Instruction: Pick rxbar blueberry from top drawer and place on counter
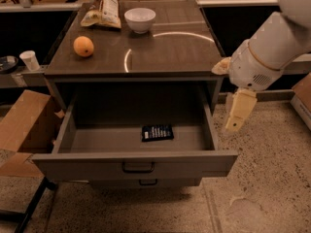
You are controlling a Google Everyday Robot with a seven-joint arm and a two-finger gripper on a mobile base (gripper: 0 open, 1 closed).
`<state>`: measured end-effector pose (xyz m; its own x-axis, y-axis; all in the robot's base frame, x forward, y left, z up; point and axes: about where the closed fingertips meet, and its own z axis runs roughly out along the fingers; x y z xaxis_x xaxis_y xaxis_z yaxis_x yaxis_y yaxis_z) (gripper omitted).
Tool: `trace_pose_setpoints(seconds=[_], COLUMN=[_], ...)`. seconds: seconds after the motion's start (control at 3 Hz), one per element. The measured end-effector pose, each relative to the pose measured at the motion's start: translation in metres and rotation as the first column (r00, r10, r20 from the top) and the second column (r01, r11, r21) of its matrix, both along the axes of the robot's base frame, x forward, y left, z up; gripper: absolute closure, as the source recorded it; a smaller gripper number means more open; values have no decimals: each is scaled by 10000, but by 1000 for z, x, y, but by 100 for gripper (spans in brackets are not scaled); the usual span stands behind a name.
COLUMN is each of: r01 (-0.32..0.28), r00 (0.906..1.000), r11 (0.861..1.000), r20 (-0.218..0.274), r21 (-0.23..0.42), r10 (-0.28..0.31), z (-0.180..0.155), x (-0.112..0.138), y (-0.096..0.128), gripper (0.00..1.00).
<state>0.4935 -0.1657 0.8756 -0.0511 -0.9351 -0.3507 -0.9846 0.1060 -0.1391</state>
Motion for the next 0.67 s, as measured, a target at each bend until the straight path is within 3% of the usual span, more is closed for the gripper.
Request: trace_pose_setpoints(seconds=[0.33, 0.67], r01=[-372, -372], r00=[9975, 9975], r11=[9918, 9918], r20=[-545, -545], r21=[1220, 1220], r10=[441, 441], z=[-57, -57], x=[28, 28], y=[36, 36], gripper=[0, 0])
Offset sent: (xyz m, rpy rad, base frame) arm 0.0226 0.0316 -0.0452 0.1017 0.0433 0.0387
